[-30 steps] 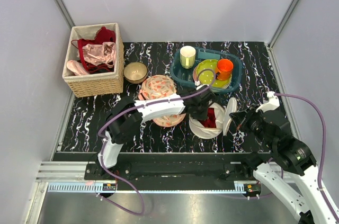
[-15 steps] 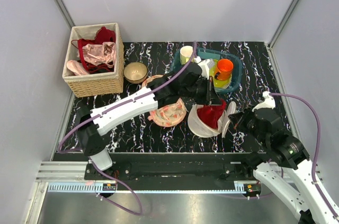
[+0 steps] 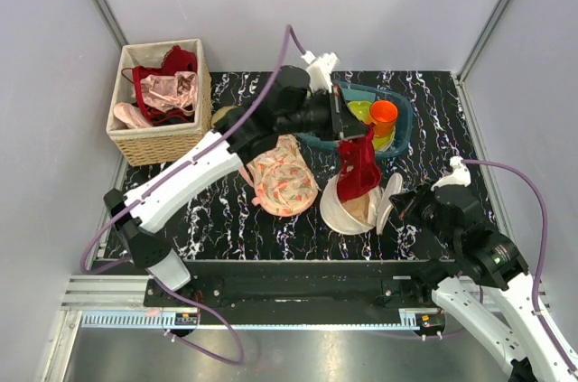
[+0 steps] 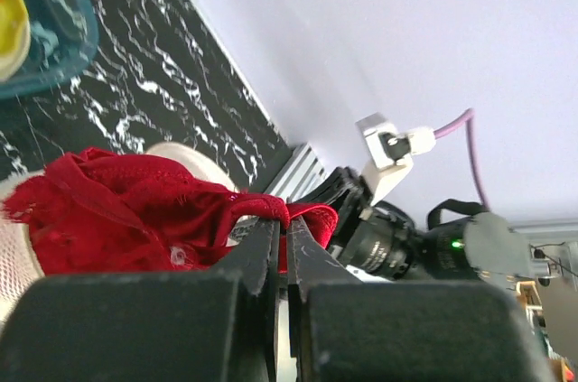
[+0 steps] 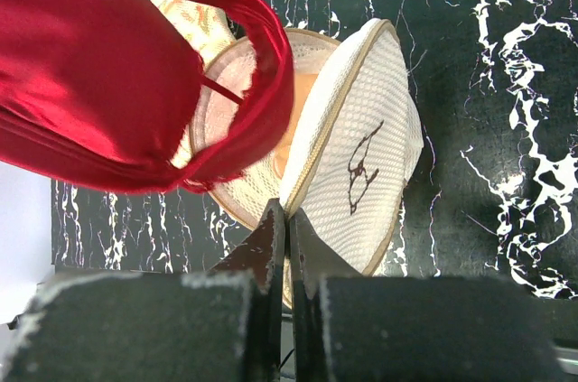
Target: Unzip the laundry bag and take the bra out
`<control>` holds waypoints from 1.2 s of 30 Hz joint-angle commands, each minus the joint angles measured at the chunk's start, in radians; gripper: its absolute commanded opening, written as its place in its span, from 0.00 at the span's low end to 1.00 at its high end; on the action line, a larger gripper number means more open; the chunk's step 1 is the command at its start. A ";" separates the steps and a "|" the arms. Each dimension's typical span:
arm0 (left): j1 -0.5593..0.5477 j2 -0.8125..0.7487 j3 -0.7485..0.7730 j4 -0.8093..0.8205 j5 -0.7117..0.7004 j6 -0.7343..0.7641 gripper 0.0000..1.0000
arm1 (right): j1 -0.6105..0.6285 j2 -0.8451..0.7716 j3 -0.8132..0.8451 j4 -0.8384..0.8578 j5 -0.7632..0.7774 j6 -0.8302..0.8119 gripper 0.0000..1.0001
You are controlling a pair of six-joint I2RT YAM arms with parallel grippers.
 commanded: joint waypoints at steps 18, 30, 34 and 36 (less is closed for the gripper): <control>0.416 -0.250 0.339 -0.186 -0.116 0.177 0.00 | 0.002 0.036 -0.005 0.041 0.000 0.003 0.00; 0.878 -0.169 0.575 -0.320 -0.051 0.220 0.00 | 0.002 0.135 -0.019 0.130 -0.029 -0.007 0.00; 1.003 -0.134 0.569 -0.286 -0.060 0.217 0.00 | 0.000 0.184 -0.030 0.167 -0.042 -0.015 0.00; 1.031 -0.120 0.538 -0.263 -0.086 0.214 0.00 | 0.002 0.206 -0.037 0.191 -0.046 -0.023 0.00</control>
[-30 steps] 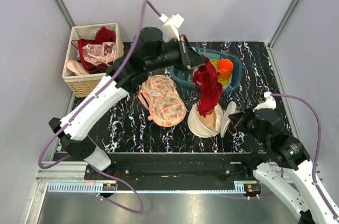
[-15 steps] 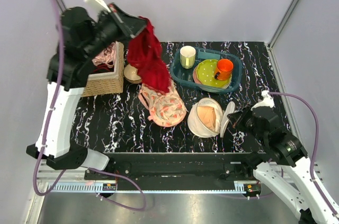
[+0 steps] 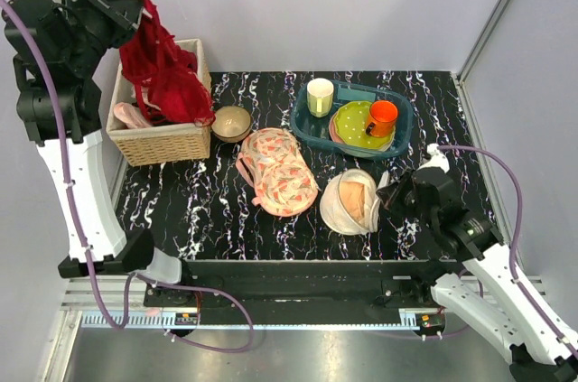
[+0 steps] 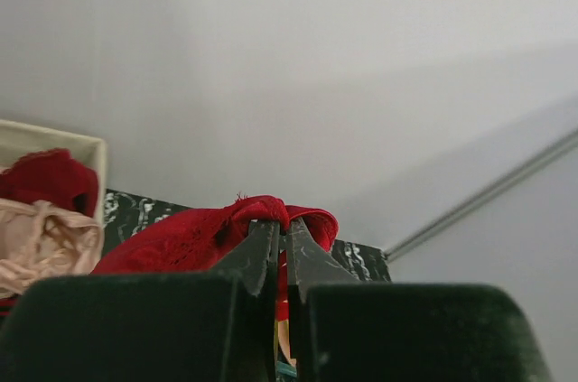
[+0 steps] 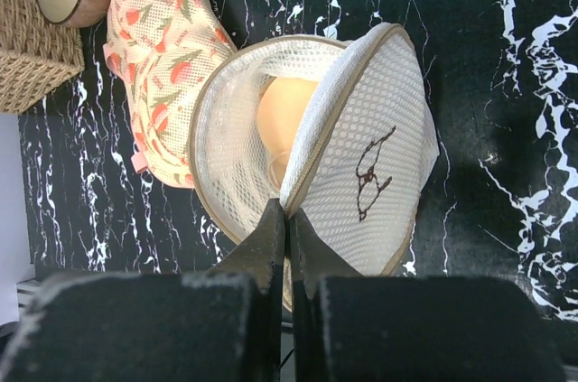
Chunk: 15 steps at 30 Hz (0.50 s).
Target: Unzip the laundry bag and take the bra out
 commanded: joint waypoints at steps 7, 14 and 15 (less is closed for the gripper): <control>0.158 0.146 -0.115 0.121 -0.127 0.026 0.00 | 0.002 0.155 -0.021 0.180 -0.033 -0.036 0.00; 0.172 0.228 -0.355 0.281 -0.323 0.067 0.00 | 0.000 0.277 -0.001 0.249 -0.053 -0.077 0.00; 0.182 0.252 -0.337 0.259 -0.320 0.069 0.00 | 0.002 0.295 0.002 0.250 -0.051 -0.081 0.00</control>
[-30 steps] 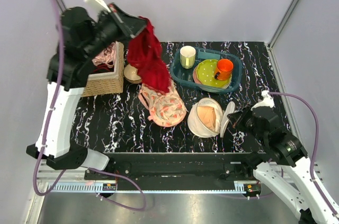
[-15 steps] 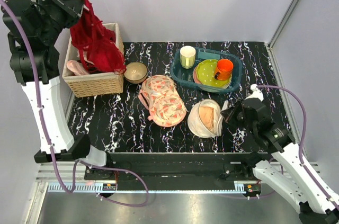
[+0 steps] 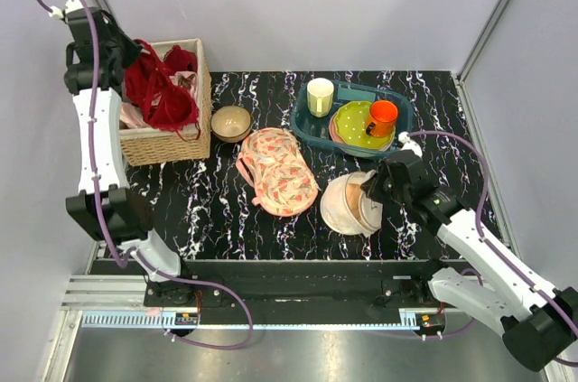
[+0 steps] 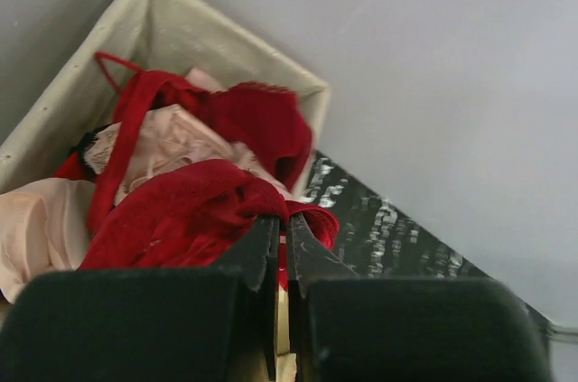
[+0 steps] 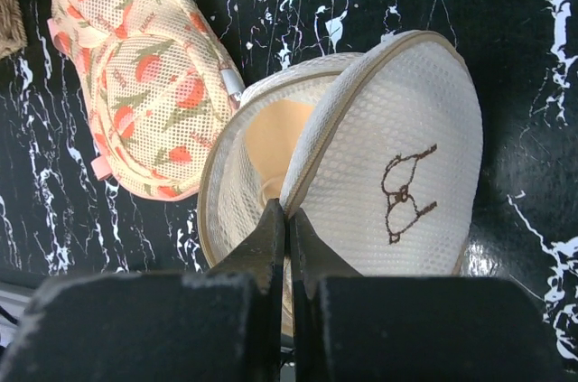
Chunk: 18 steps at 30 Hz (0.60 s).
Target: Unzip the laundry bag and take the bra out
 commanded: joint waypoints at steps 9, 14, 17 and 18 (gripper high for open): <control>0.021 0.222 0.202 0.060 -0.139 0.069 0.00 | 0.002 0.118 0.036 0.111 -0.001 -0.054 0.00; 0.021 0.236 0.231 0.104 -0.194 0.089 0.00 | -0.001 0.138 0.046 0.114 -0.003 -0.060 0.00; 0.021 0.269 0.352 0.065 -0.225 0.116 0.00 | 0.000 0.155 0.053 0.119 0.007 -0.068 0.00; 0.021 0.289 0.401 0.059 -0.228 0.130 0.00 | 0.002 0.169 0.055 0.123 0.007 -0.068 0.00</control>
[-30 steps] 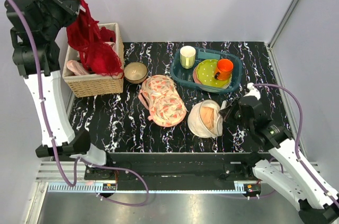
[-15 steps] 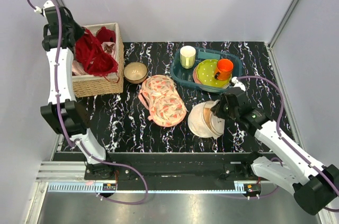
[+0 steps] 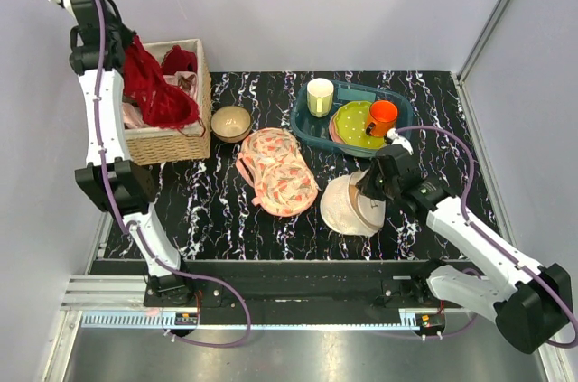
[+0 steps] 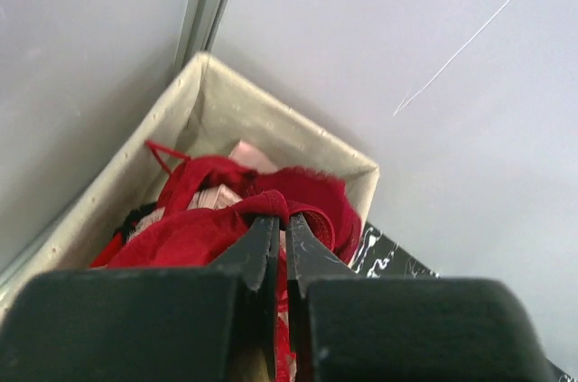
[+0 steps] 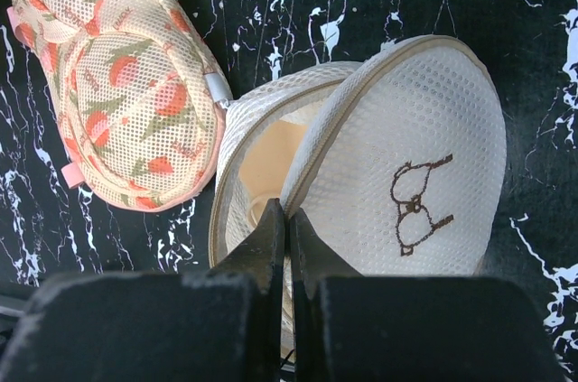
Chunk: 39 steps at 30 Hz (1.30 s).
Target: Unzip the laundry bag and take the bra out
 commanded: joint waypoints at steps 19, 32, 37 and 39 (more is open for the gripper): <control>-0.096 -0.090 -0.578 0.310 -0.126 0.056 0.00 | 0.002 0.057 0.042 0.084 -0.014 -0.009 0.00; -0.142 0.051 -0.601 0.187 -0.146 0.030 0.11 | 0.000 -0.064 0.018 0.043 -0.016 0.005 0.00; -0.166 -0.165 -0.669 0.192 -0.190 0.037 0.80 | 0.002 -0.119 0.007 0.024 -0.025 0.017 0.00; -0.177 -0.217 -0.664 0.169 -0.204 0.054 0.91 | 0.002 -0.152 0.007 0.011 -0.028 0.022 0.00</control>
